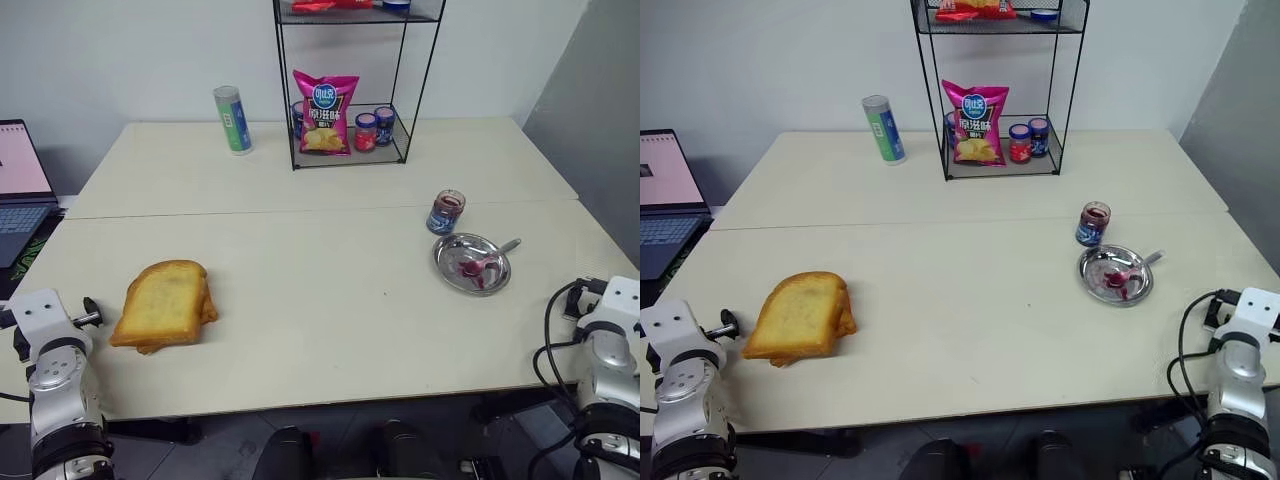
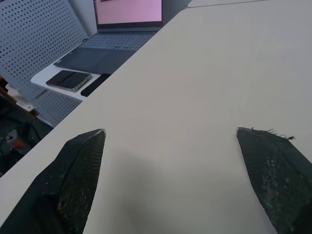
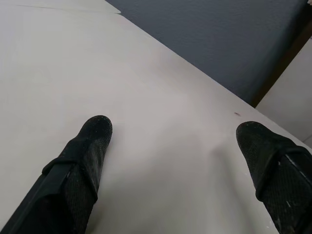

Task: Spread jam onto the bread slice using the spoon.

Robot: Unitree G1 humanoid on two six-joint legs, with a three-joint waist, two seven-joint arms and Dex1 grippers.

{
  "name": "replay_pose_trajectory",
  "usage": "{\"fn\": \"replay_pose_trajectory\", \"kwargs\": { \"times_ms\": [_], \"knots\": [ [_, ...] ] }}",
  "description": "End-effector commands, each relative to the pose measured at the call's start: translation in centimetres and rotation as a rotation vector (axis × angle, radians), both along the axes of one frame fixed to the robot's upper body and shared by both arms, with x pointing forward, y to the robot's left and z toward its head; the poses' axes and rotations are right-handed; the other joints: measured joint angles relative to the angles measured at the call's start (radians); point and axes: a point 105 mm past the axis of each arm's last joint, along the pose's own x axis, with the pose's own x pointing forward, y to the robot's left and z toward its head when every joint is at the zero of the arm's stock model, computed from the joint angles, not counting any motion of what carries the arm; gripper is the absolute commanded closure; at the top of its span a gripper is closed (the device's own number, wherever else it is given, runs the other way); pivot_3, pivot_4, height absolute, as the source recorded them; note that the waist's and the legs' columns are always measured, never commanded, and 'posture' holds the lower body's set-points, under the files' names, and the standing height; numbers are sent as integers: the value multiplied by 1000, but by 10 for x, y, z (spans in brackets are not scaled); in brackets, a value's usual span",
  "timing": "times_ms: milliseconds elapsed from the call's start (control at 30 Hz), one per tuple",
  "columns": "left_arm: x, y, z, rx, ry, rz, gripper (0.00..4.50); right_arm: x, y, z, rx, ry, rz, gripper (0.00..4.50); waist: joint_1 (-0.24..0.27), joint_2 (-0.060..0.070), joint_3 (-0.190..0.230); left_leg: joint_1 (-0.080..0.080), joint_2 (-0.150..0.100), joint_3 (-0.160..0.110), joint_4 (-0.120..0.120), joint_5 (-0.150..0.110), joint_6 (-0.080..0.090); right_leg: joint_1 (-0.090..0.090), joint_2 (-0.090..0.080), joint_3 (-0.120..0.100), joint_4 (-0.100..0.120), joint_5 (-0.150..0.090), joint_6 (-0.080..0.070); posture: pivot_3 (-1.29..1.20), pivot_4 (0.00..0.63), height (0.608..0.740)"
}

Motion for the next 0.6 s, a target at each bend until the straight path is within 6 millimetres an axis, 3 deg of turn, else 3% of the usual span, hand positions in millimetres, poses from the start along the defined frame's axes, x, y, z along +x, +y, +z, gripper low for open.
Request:
{"fn": "replay_pose_trajectory", "kwargs": {
  "times_ms": [33,467,567,600],
  "knots": [
    [-5,6,5,19,10,9,0,1,-1,8,-14,-27,-8,26,0,0,0,0,0,0,0,0,0,0,0,0,0,0,0,0,150,740],
    [-7,9,13,22,-8,21,0,0,-3,11,-13,-32,-24,26,0,0,0,-1,0,1,0,0,0,-1,0,1,-1,0,0,0,150,740],
    [-8,10,16,25,-9,23,0,3,-2,18,-8,-55,-19,26,0,0,0,-1,0,1,0,0,0,-1,0,1,-1,0,0,0,150,740],
    [-8,12,20,28,-12,17,0,9,2,30,-12,-87,11,26,0,0,1,-1,0,1,0,0,0,-1,0,1,-1,0,0,0,150,740]
  ]
}}
